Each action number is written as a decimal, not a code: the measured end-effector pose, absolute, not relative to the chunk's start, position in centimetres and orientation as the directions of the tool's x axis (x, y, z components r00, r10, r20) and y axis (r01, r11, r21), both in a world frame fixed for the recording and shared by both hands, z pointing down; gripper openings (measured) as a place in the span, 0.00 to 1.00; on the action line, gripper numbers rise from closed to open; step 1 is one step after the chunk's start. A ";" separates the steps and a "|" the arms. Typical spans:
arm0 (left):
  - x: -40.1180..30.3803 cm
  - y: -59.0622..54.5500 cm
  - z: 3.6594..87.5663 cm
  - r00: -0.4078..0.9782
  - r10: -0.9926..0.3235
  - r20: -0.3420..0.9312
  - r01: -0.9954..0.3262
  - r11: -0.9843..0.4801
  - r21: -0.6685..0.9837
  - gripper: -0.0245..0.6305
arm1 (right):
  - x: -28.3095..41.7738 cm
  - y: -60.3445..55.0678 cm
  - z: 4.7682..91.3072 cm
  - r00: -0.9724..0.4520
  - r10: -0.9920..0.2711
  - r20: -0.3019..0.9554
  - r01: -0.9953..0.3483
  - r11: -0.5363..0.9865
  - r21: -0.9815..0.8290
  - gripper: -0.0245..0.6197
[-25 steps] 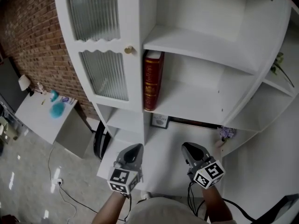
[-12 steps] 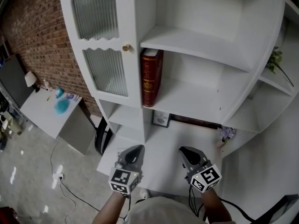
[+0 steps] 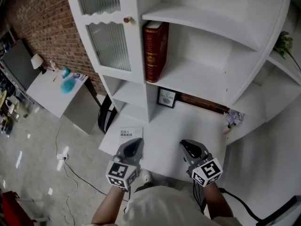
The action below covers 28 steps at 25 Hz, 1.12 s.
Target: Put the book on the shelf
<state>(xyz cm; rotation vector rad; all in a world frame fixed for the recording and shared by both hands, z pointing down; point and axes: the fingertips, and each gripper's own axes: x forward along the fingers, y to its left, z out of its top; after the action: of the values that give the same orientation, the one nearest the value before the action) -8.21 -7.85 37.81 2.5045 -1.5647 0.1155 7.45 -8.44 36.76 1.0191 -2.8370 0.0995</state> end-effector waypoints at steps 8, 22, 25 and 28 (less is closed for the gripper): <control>-10.0 -2.5 43.0 0.383 -0.888 0.256 -0.919 -0.339 0.200 0.05 | 5.5 -5.1 41.7 -0.832 -0.514 0.208 -0.539 0.837 -0.090 0.09; -18.7 0.8 51.1 0.314 -0.862 0.399 -0.943 -0.235 0.234 0.05 | -2.3 -2.4 48.3 -0.857 -0.415 0.307 -0.477 0.863 -0.166 0.14; -21.3 0.4 53.3 0.325 -0.840 0.434 -0.938 -0.228 0.260 0.05 | -4.7 -2.9 50.4 -0.840 -0.420 0.344 -0.500 0.846 -0.186 0.14; -23.7 0.0 55.7 0.339 -0.811 0.477 -0.935 -0.234 0.267 0.05 | -6.7 -3.4 53.0 -0.824 -0.418 0.384 -0.526 0.816 -0.241 0.14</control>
<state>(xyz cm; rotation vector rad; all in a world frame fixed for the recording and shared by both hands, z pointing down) -23.75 0.00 55.65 2.1043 -1.5236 0.3255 -6.69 -3.40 53.00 0.7181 -2.6861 0.4881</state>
